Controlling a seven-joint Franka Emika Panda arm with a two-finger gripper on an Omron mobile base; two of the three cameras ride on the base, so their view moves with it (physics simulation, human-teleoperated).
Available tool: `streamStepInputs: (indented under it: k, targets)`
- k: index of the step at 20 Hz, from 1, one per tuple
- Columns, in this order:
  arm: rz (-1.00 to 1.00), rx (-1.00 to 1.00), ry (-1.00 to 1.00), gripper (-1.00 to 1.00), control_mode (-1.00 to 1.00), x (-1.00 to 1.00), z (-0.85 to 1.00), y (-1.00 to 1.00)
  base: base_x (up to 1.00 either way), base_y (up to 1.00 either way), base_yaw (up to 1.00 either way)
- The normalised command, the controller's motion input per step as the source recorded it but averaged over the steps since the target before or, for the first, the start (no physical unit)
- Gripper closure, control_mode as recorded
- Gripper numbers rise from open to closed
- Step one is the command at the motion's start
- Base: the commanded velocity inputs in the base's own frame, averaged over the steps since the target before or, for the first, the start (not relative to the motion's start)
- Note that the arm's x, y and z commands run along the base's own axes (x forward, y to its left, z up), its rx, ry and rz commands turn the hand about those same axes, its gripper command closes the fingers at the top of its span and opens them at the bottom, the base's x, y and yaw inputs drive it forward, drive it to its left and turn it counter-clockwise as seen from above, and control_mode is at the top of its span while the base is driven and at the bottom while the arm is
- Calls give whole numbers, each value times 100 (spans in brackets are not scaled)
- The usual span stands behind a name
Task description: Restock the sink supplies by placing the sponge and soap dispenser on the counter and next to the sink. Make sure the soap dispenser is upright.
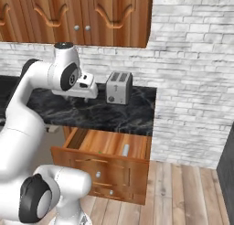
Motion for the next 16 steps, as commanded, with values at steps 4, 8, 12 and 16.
streamStepInputs:
  k: [4,8,12,16]
  targets:
    - [0,20,7,-100,-100,46,-100,-30,0,0,0]
    - [0,2,9,-100,-100,34,-100,0,0,0,0]
    - [0,4,16,-100,-100,9,-99,-10,0,0,0]
    - [0,12,21,-100,-100,0,-91,-54,0,0,0]
